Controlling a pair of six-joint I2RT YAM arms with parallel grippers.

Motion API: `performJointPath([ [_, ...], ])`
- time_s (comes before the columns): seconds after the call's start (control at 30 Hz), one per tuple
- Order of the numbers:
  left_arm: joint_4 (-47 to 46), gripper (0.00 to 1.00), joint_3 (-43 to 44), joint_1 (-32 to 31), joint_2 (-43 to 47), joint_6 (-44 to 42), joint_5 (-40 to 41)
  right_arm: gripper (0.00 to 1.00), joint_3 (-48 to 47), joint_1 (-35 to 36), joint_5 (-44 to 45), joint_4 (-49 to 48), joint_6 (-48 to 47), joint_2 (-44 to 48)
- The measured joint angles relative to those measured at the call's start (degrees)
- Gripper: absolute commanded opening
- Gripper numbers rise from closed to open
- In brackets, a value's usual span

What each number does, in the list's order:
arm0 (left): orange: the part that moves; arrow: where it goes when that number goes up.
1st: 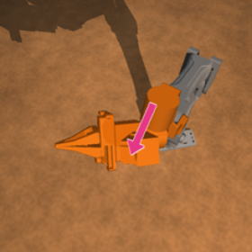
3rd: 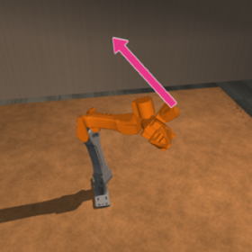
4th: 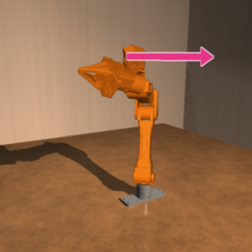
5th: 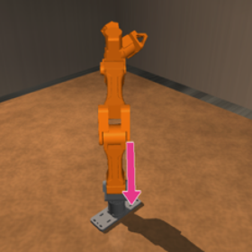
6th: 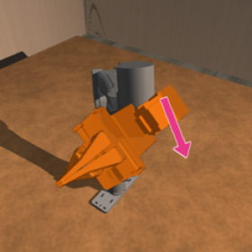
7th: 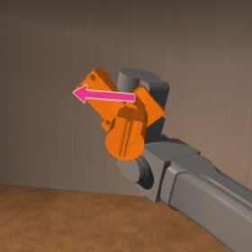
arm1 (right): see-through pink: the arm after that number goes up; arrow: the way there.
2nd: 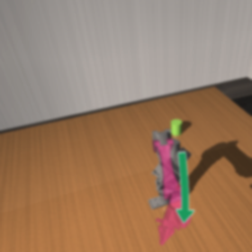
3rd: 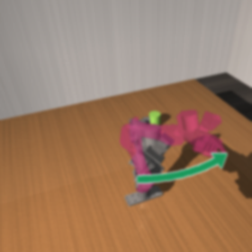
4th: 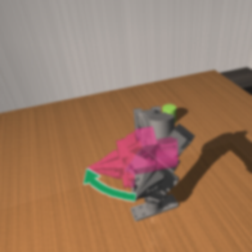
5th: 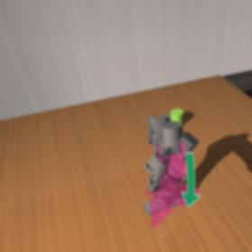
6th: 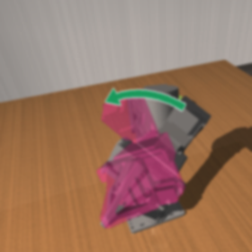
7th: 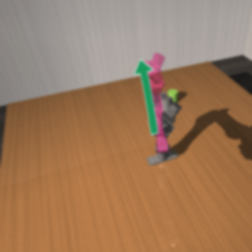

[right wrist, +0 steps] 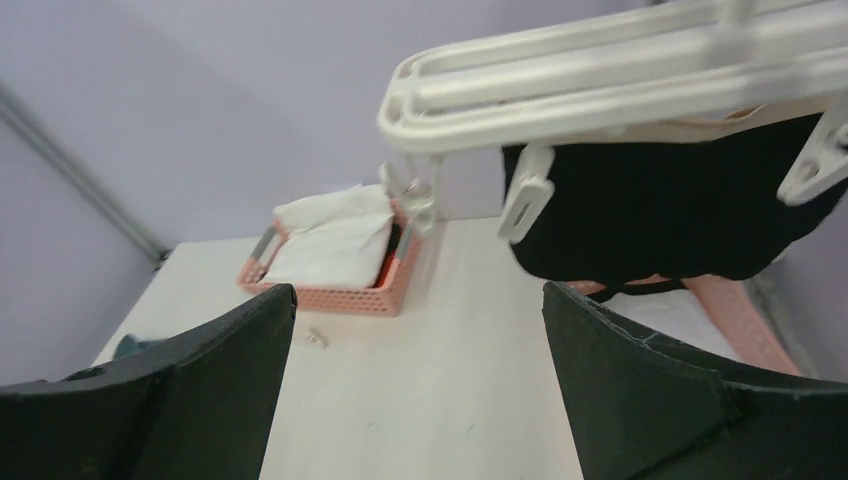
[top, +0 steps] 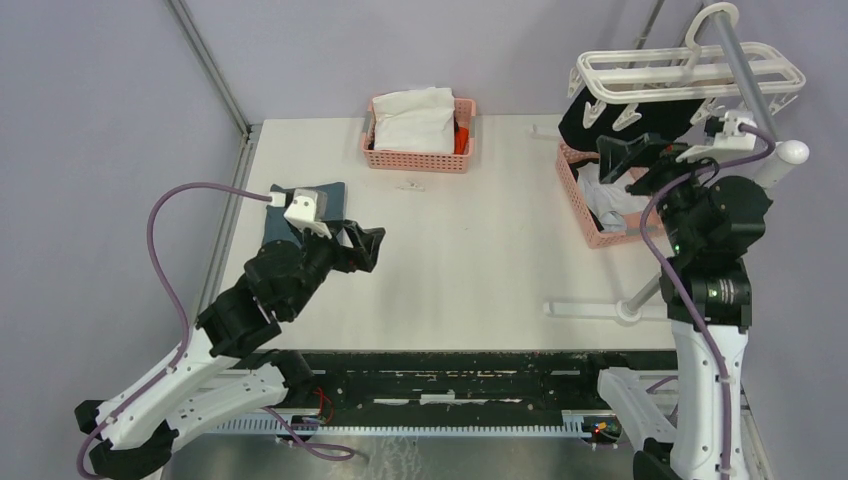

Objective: Clip the underwear to the hanger
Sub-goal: Place the hanger at the clothesline, then reset both arms

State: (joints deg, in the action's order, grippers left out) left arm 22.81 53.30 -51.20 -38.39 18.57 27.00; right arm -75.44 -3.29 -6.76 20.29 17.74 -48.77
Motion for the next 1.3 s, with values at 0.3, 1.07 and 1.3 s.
performJointPath([
  [0.3, 1.86, 0.99, -6.54, 0.00, 9.57, -0.02, 2.56, 1.00, 13.38, 0.00, -10.82, 6.21, 2.99, 15.91],
  [1.07, 4.15, 0.99, -16.20, 0.00, 19.12, -0.04, 8.81, 1.00, 33.92, 3.32, -8.79, 17.11, 2.29, 30.32],
  [1.3, 4.17, 0.99, -16.20, 0.00, 18.56, -0.04, 9.11, 1.00, 34.64, 4.59, -8.41, 17.03, 1.14, 33.16],
])
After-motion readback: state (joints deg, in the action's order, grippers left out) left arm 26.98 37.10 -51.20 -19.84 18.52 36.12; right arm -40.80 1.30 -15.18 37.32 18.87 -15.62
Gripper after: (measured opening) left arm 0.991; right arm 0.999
